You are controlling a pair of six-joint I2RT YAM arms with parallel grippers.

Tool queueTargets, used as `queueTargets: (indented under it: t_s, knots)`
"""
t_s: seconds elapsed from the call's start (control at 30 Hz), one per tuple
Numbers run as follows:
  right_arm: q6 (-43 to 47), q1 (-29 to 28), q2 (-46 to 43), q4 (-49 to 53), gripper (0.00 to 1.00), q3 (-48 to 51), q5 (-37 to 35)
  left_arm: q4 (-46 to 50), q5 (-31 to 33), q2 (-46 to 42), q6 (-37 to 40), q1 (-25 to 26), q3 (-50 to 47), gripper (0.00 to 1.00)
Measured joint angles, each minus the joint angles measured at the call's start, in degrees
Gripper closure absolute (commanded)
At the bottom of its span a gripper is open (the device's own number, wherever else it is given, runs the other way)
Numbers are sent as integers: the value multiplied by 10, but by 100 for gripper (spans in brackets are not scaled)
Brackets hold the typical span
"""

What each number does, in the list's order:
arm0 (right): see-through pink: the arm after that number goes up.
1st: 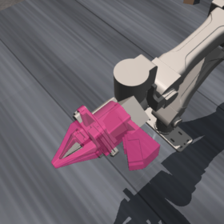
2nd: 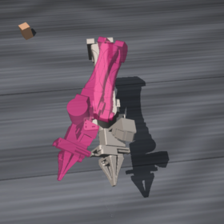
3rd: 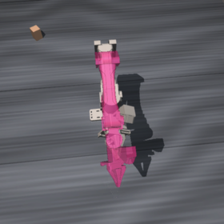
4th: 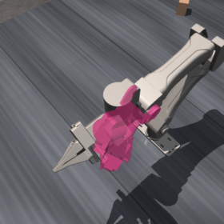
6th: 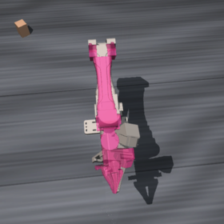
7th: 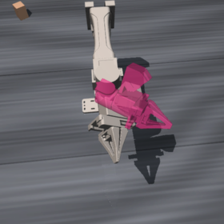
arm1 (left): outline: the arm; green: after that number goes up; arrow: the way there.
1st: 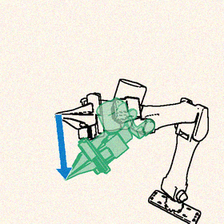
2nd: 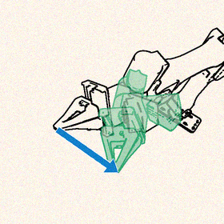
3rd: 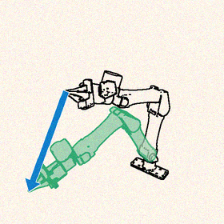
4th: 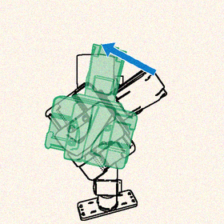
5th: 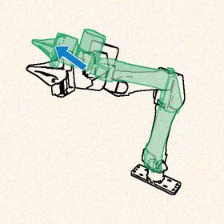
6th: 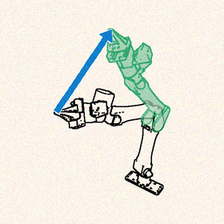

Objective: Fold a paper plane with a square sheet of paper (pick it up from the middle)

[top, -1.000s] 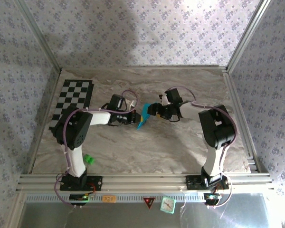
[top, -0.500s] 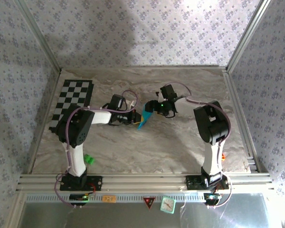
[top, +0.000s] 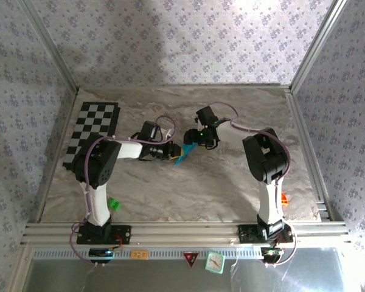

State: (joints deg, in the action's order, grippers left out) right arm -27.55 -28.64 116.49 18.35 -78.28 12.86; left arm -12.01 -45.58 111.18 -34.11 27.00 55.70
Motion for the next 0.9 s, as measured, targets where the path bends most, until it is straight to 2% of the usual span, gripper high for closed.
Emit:
queueTargets:
  t_s: [0.27,0.6,0.77,0.9]
  knots:
    - [0,-1,3,7,28,-5,-5,22,23,-3,7,0,0,62]
    - [0,-1,6,14,28,-10,-5,70,78,-54,43,13,0,48]
    - [0,-1,7,16,29,-12,-5,106,107,-55,63,32,0,46]
    - [0,-1,7,18,29,-13,-5,127,121,-55,73,35,0,50]
